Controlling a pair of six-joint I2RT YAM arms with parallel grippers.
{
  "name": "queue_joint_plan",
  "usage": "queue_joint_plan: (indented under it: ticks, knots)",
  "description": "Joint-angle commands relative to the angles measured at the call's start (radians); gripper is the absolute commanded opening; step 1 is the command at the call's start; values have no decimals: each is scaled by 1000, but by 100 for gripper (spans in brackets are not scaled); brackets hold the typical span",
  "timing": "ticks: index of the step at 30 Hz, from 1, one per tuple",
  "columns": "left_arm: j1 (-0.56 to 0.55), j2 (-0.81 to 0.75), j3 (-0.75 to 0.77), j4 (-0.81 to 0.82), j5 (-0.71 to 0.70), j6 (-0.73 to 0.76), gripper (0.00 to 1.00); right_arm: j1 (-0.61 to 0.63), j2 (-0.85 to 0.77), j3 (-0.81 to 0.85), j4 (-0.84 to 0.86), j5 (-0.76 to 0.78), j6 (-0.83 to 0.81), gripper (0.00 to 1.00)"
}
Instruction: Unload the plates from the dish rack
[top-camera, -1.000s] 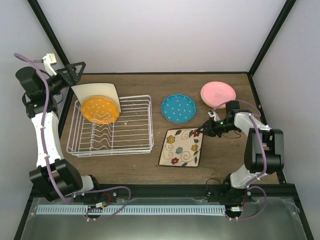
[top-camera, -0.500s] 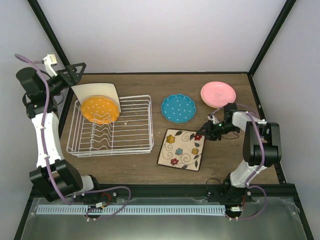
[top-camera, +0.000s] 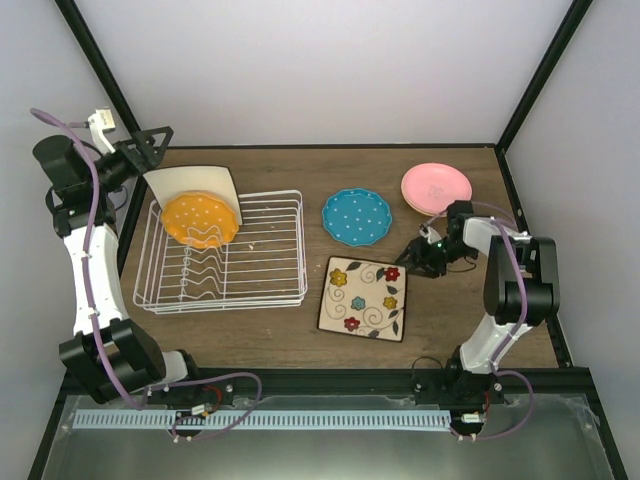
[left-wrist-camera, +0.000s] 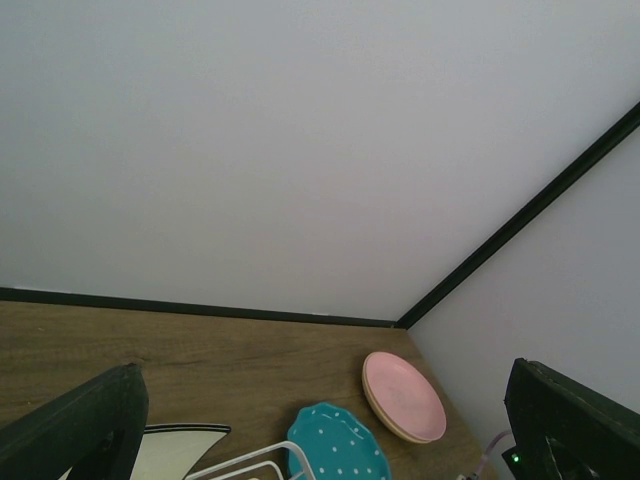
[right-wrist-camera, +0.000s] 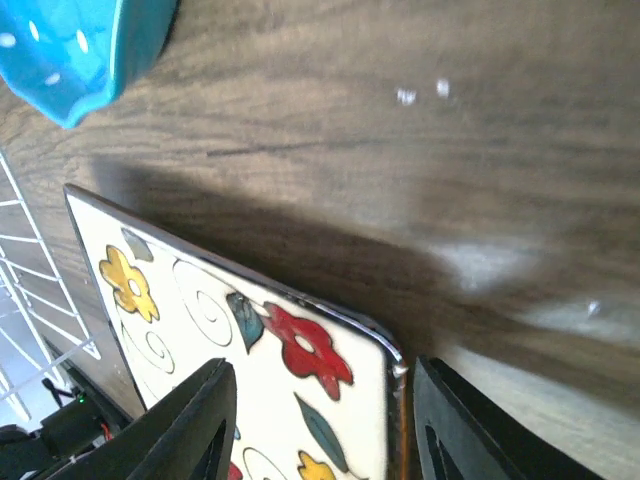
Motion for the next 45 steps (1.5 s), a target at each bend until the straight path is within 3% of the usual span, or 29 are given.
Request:
queue_joint_plan:
  ticks: [1, 6, 11, 17, 20, 25, 29, 36, 45]
  knots:
    - [-5, -28, -14, 25, 18, 6, 100, 5, 17, 83, 35, 74, 37, 52]
    - [-4, -29, -14, 25, 18, 5, 100, -4, 106, 238, 8, 133, 51, 58]
    - [-4, -29, -5, 25, 20, 6, 100, 24, 139, 558, 69, 22, 117, 58]
    - [-5, -31, -2, 37, 14, -8, 100, 249, 329, 1101, 99, -65, 92, 55]
    - [-4, -38, 0, 41, 10, -13, 100, 397, 416, 1258, 153, -71, 37, 53]
    - [-4, -59, -3, 18, 2, 7, 100, 663, 400, 1195, 320, 58, -164, 52]
    - [-4, -74, -3, -12, -7, 34, 100, 784, 409, 1125, 409, 160, -240, 52]
    - [-4, -70, -3, -7, -14, 28, 100, 884, 482, 1130, 499, 263, -303, 52]
    - [-4, -69, -5, -2, -10, 25, 100, 908, 585, 1140, 620, 356, -299, 51]
